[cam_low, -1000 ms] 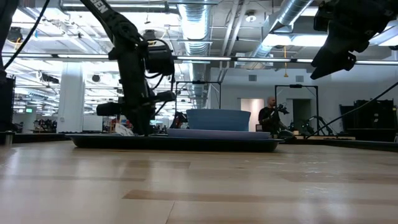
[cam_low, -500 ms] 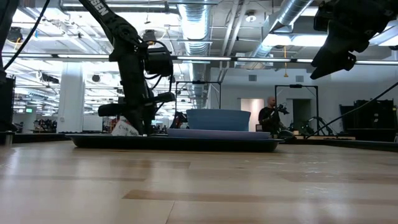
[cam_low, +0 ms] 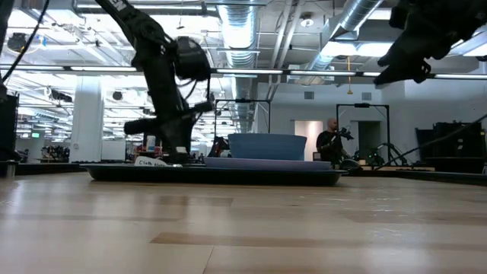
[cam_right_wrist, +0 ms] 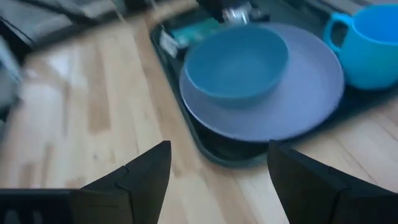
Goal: Set up tray
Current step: Return to Home Position
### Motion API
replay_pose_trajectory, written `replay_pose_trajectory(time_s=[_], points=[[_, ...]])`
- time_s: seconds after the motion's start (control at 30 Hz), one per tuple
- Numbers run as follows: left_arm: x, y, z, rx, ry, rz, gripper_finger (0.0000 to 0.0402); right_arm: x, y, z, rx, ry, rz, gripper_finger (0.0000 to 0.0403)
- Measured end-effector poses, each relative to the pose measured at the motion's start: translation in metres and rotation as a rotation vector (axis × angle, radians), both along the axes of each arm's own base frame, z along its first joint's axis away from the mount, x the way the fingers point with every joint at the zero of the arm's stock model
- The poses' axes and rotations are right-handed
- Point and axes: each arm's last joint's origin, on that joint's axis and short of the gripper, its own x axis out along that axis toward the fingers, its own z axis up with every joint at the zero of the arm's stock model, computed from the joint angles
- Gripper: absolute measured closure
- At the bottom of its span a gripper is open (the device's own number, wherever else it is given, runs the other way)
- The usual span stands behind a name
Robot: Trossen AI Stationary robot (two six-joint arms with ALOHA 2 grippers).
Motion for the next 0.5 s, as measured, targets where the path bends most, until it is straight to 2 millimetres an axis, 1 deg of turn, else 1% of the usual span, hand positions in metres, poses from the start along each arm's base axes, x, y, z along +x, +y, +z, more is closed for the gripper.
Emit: replay_pose_trajectory(time_s=[0.1,0.2,0.3,0.43,0.5], points=[[-0.002,-0.001,0.018,0.047,-0.071,-0.011,0.0301,-0.006,0.002,-0.01,0.045,-0.149,0.036,0.0147],[-0.006,-0.003,0.039,0.102,-0.153,-0.033,0.0301,-0.01,0.004,-0.014,0.091,-0.369,0.084,0.0147],[-0.012,-0.005,0.061,0.167,-0.238,-0.046,0.0301,-0.015,0.004,-0.021,0.1,-0.545,0.104,0.0147],[-0.02,-0.008,0.088,0.273,-0.349,-0.034,0.0301,-0.023,0.003,-0.035,0.097,-0.697,0.126,0.0147],[-0.025,-0.011,0.101,0.32,-0.4,-0.029,0.0301,-0.026,0.003,-0.04,0.073,-0.767,0.164,0.0147]])
